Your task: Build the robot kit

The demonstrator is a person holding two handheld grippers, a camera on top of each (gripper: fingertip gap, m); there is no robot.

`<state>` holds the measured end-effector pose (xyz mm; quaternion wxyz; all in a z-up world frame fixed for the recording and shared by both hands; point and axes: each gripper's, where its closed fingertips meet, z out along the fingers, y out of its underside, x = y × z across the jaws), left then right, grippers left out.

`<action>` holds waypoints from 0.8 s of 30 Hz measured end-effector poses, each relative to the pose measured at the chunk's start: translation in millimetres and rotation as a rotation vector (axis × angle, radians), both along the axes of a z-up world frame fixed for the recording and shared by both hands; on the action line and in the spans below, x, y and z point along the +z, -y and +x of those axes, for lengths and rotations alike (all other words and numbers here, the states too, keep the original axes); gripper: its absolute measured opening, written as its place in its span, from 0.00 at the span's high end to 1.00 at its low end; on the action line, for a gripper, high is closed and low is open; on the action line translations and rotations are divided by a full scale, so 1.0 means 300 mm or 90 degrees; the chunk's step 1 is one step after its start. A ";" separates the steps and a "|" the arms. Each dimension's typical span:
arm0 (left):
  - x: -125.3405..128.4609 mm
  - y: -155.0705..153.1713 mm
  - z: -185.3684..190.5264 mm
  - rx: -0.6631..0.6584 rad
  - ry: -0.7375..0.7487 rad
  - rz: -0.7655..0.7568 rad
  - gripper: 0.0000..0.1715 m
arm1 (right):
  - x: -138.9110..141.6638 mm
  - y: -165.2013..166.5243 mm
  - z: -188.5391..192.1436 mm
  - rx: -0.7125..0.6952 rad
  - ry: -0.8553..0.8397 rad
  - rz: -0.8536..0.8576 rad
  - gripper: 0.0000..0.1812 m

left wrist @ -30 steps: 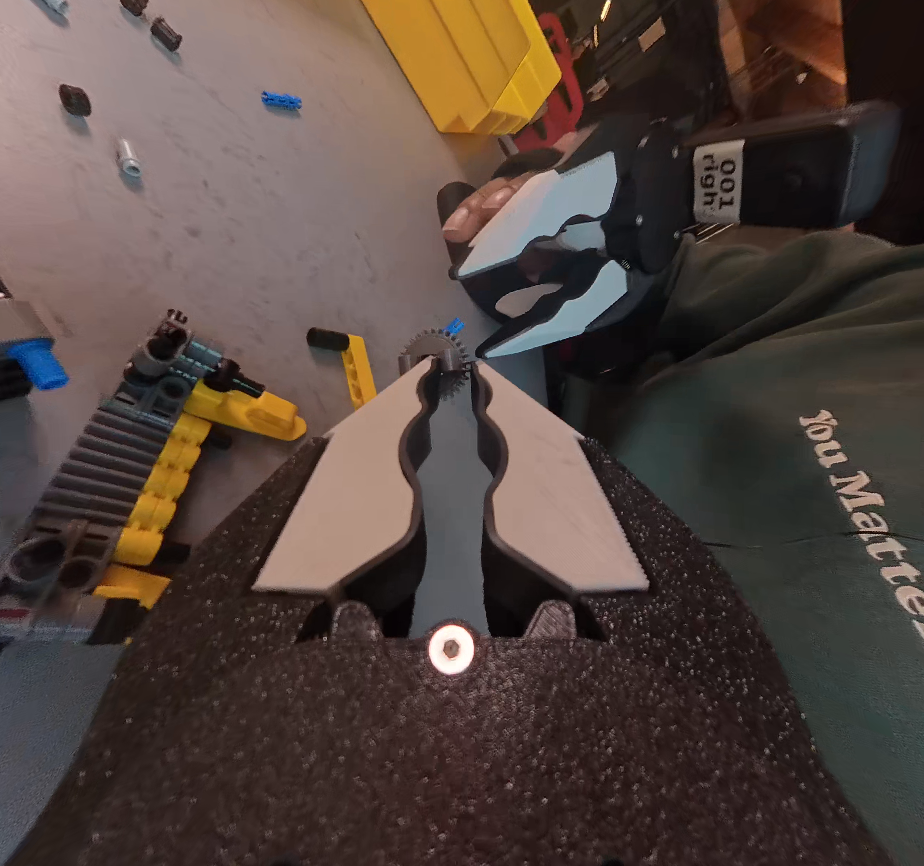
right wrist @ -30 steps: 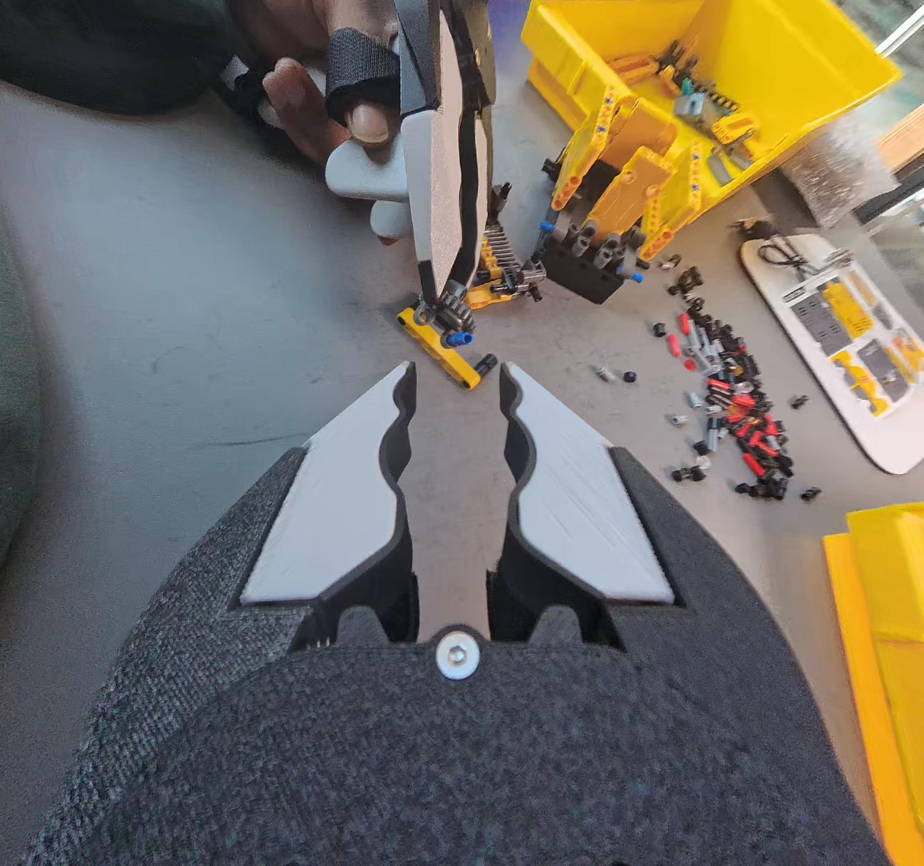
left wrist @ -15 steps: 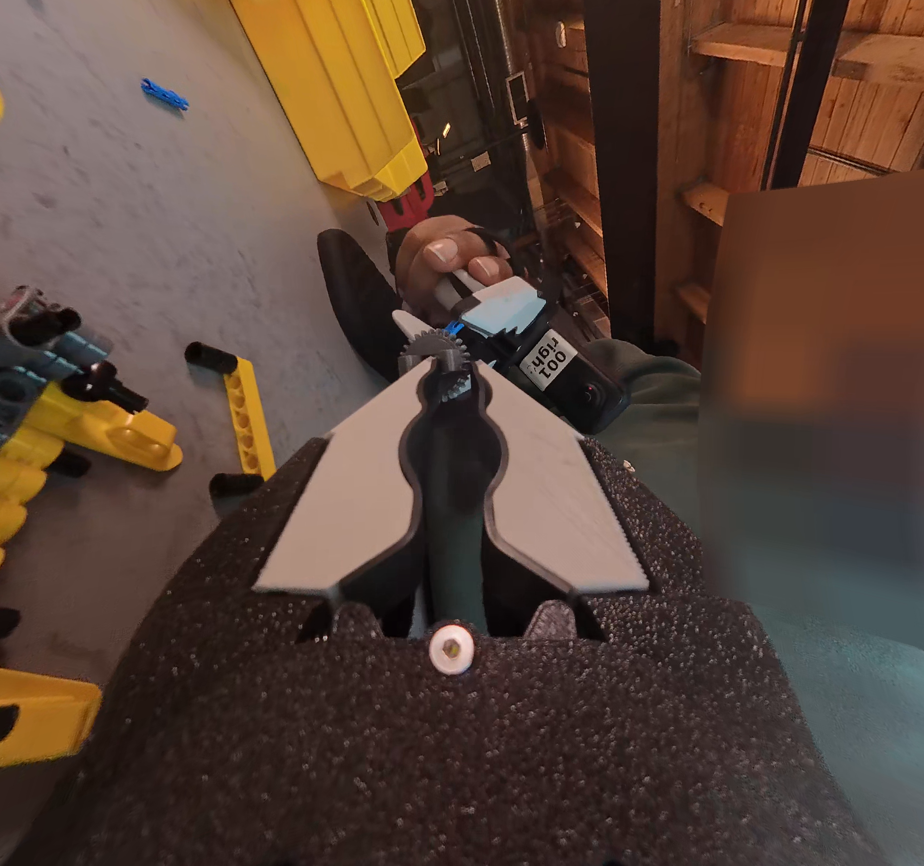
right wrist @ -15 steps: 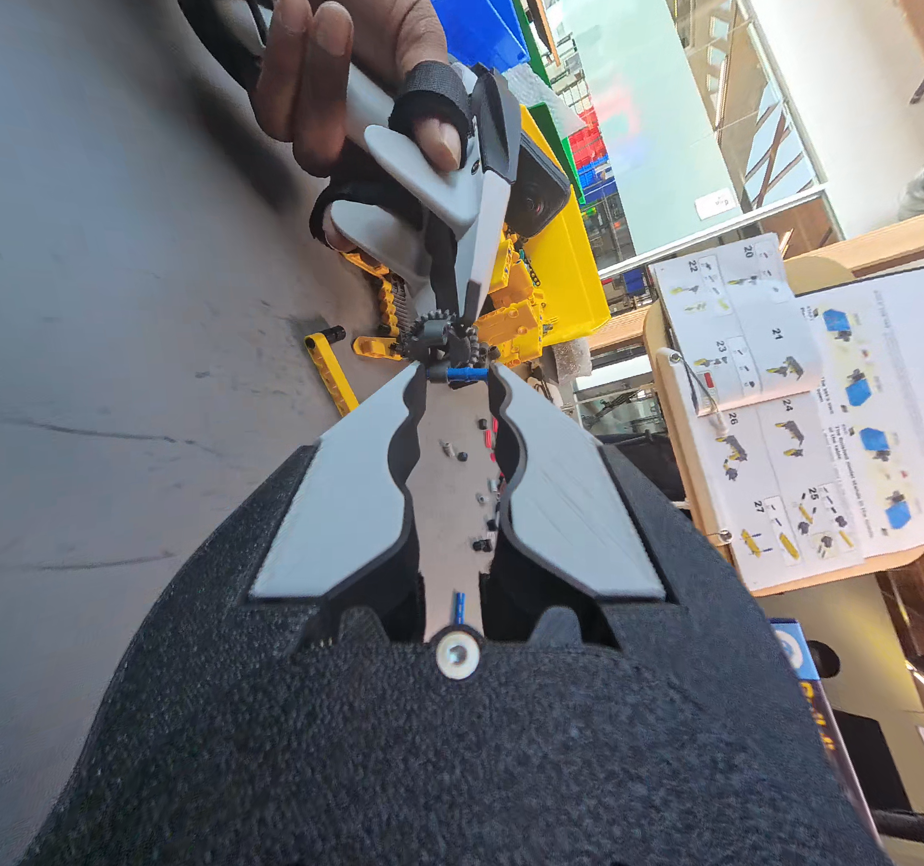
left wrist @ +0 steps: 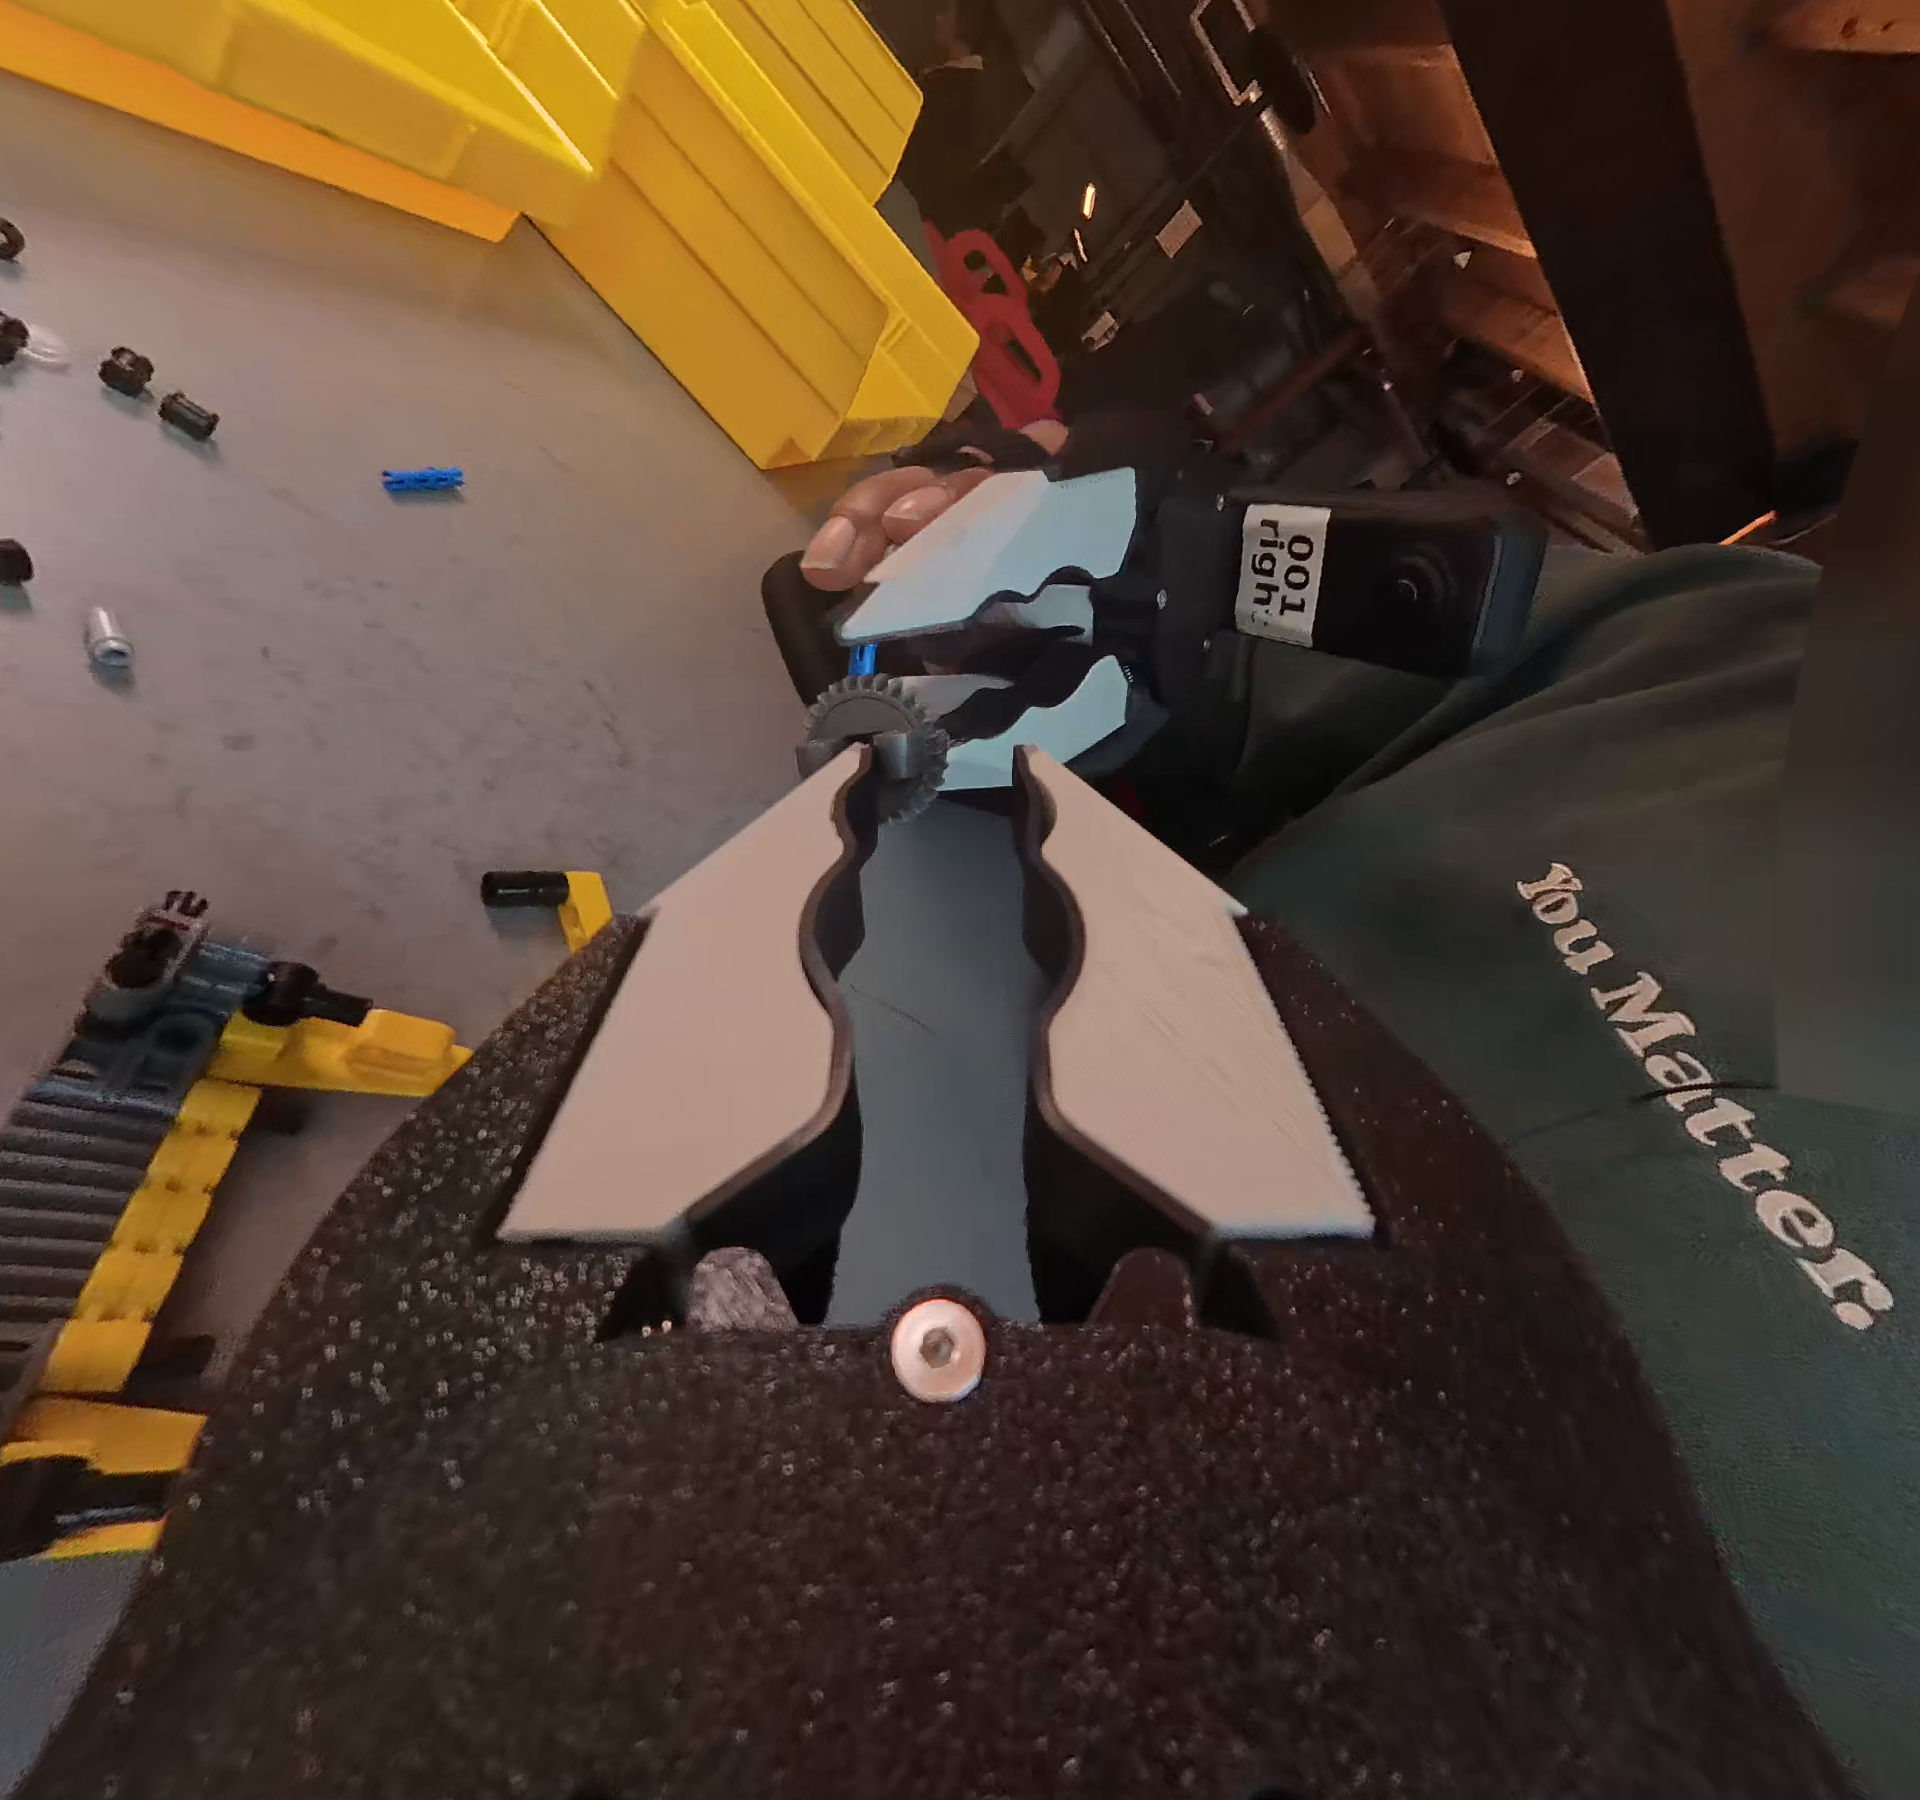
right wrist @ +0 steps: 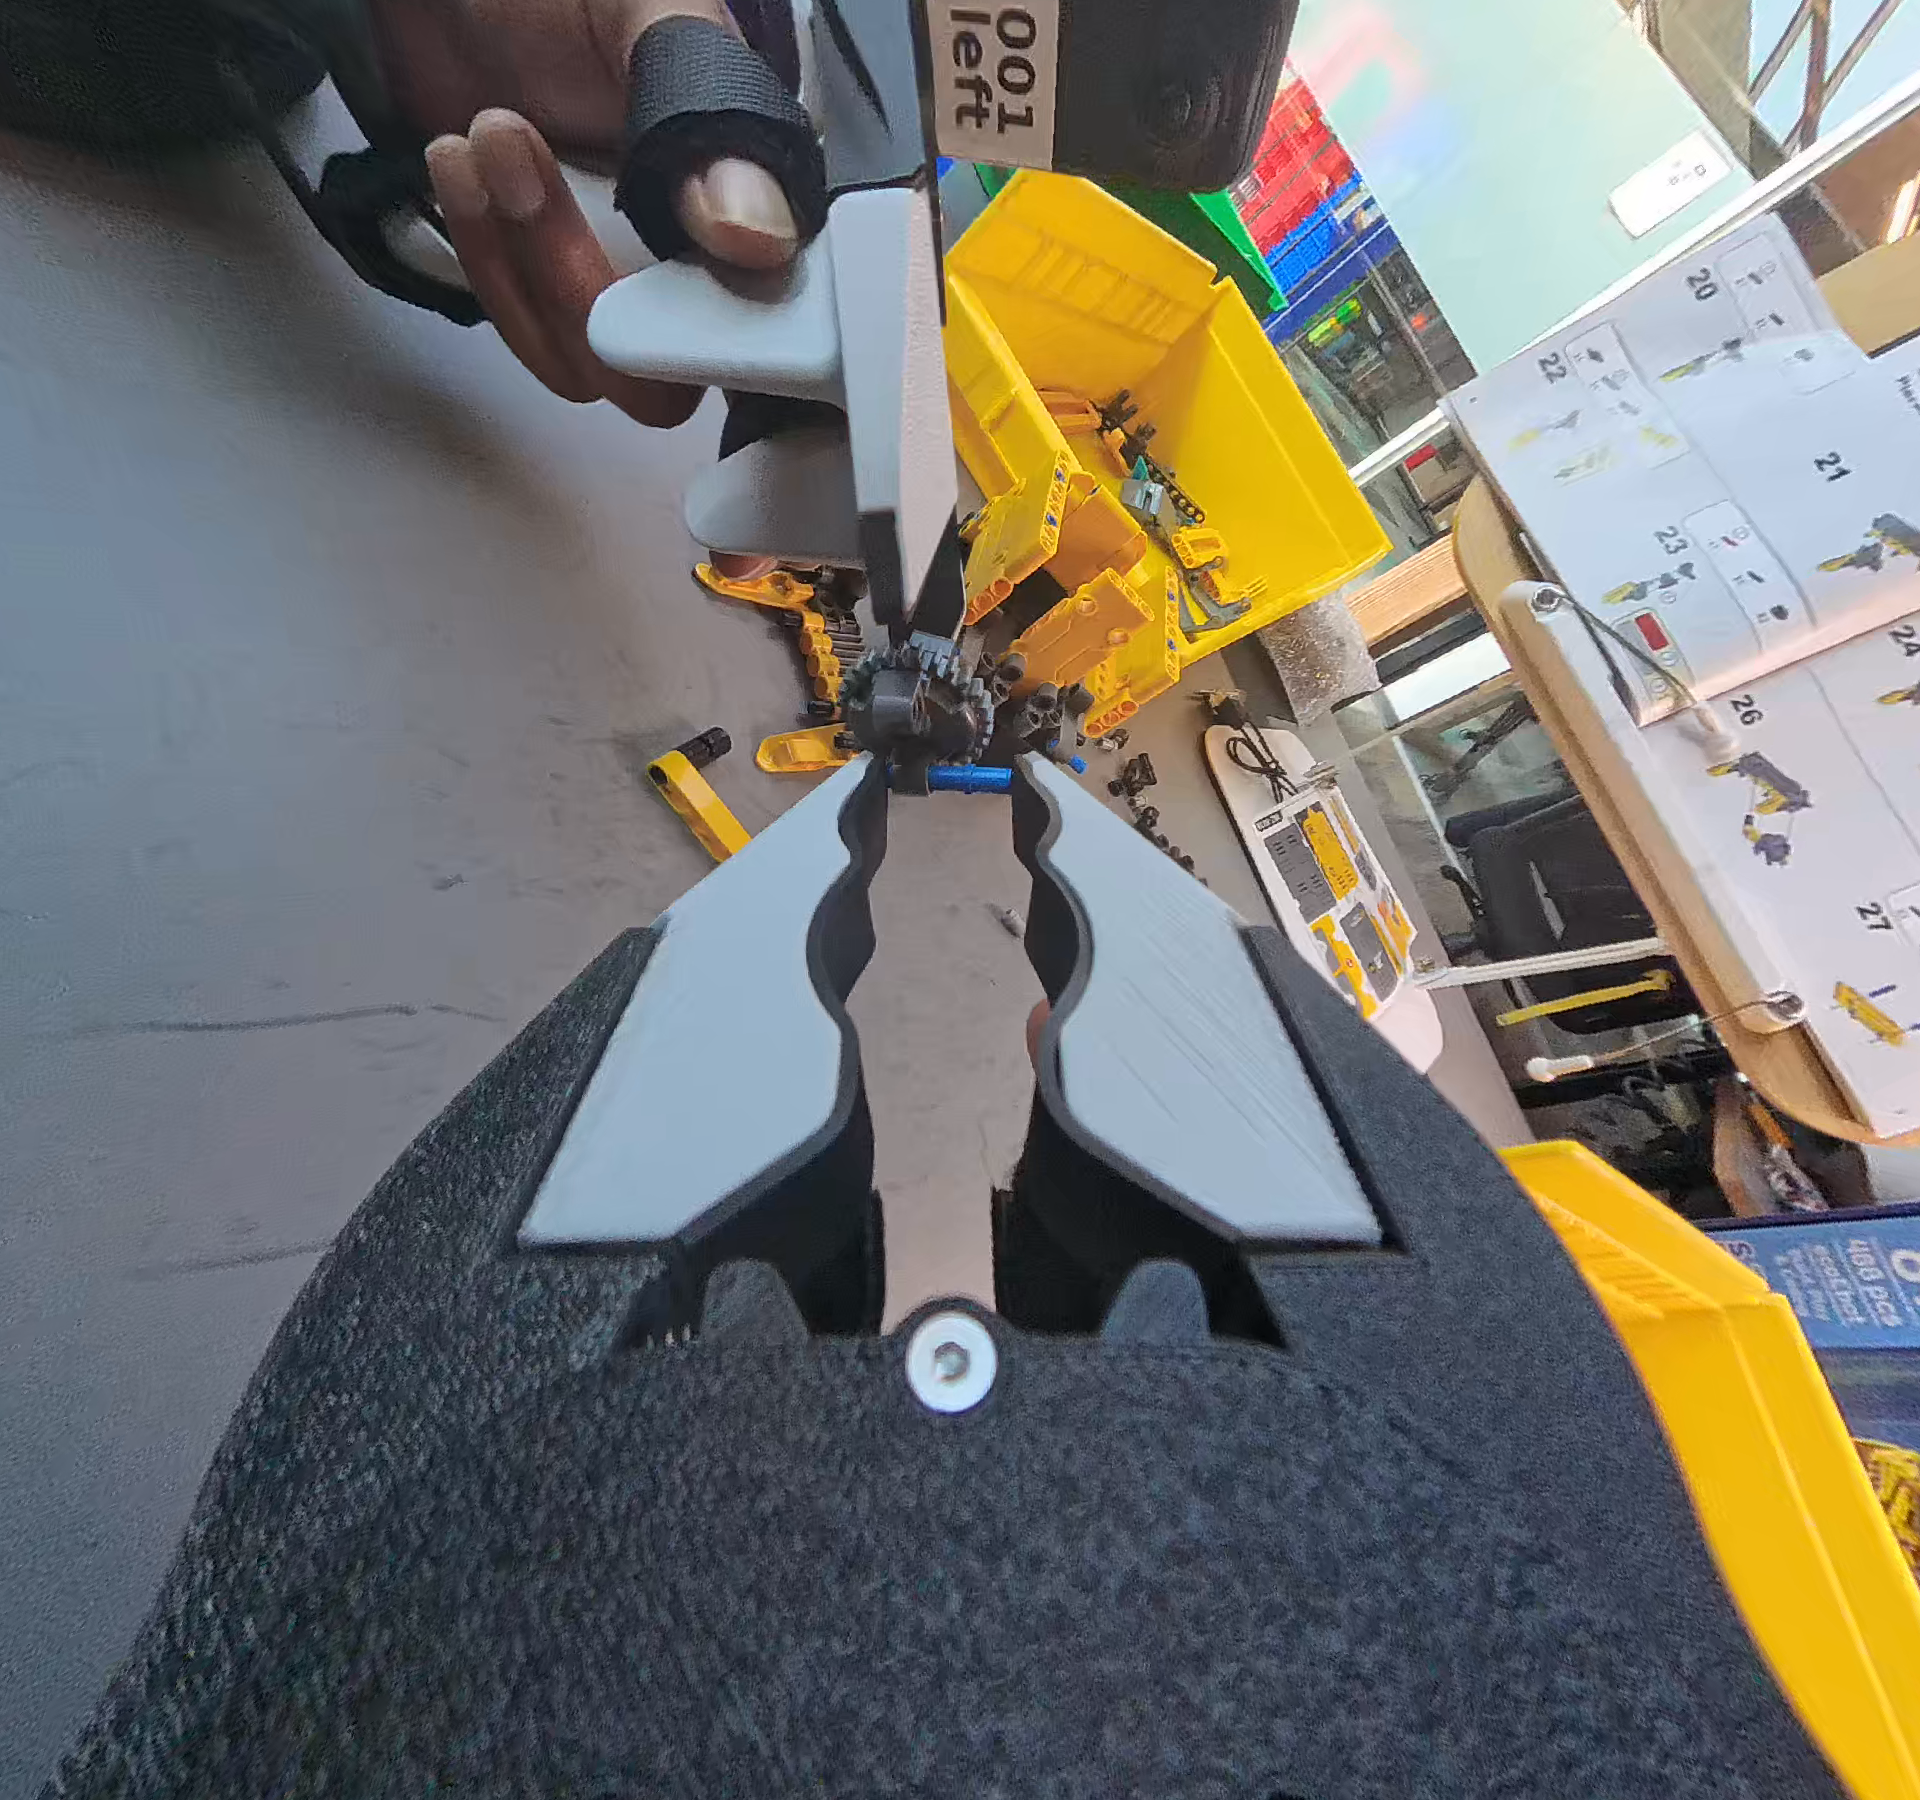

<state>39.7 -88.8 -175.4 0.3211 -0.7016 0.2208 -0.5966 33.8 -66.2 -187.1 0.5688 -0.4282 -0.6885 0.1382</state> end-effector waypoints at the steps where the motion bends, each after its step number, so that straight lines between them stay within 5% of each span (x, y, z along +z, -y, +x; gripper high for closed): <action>1: 0.002 -0.003 -0.001 0.008 -0.010 0.017 0.86 | 0.002 -0.003 -0.002 -0.004 -0.002 -0.014 0.88; 8: 0.006 -0.018 -0.012 0.042 -0.054 0.069 0.89 | 0.007 -0.011 -0.013 -0.020 -0.012 -0.077 0.88; 16: 0.000 -0.035 -0.045 0.066 -0.100 0.121 0.76 | 0.011 0.002 0.012 -0.005 -0.028 0.062 0.88; 24: -0.042 -0.026 0.000 0.059 -0.152 0.163 0.90 | 0.020 -0.015 0.015 -0.023 -0.050 0.008 0.88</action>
